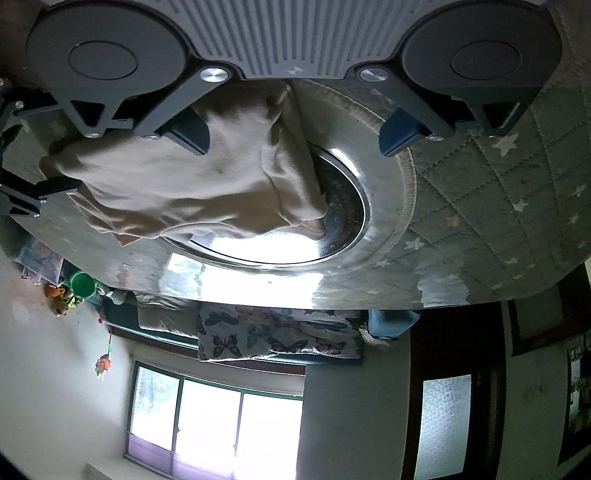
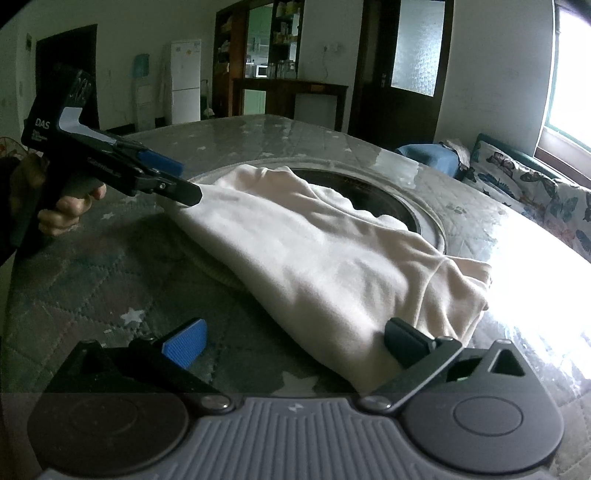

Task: Fold clothes

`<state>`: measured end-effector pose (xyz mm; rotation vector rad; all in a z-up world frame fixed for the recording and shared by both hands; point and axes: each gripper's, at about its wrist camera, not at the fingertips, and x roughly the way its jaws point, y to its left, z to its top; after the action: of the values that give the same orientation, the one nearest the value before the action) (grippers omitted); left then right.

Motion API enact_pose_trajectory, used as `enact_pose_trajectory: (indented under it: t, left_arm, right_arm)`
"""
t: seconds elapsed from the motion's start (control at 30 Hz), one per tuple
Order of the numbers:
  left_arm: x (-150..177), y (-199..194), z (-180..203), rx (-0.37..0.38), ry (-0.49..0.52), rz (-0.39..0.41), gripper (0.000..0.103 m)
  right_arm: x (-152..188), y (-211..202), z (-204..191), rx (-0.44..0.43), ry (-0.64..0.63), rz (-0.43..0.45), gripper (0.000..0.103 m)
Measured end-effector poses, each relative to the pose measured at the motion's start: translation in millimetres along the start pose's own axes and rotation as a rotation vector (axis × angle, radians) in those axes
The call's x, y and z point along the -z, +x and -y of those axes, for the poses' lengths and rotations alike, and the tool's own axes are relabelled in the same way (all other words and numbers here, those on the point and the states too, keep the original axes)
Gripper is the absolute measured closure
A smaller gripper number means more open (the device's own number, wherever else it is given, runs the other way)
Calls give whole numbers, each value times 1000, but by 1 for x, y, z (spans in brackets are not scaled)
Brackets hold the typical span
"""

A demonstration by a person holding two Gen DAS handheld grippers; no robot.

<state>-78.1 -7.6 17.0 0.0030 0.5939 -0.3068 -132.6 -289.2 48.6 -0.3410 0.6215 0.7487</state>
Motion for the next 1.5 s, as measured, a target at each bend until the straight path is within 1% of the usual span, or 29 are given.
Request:
enact_pose_trajectory:
  t: [0.13,0.3,0.43,0.67,1.0,1.5]
  left_arm:
    - [0,1,-1,6,-10,-10,0]
    - [0,3,-7,27,-52,-35,0]
    - [1,3,-6,11,-46,-28,0]
    - [2,6,-6,29,-54,-52,0]
    - [2,10,-1,8,-25,-67,0]
    - [1,11,-4,6,-21,-72,0]
  right_arm:
    - [0,3,-1,1,-1,1,0]
    - [0,2,0,-5,5,-1,0]
    - [0,3,-1,-5,5,-1,0]
    - [0,1,-1,-9,10,-2,0]
    - [0,1,-2,-8,9,-4,0]
    - [0,1,-2,-9,10,-4,0]
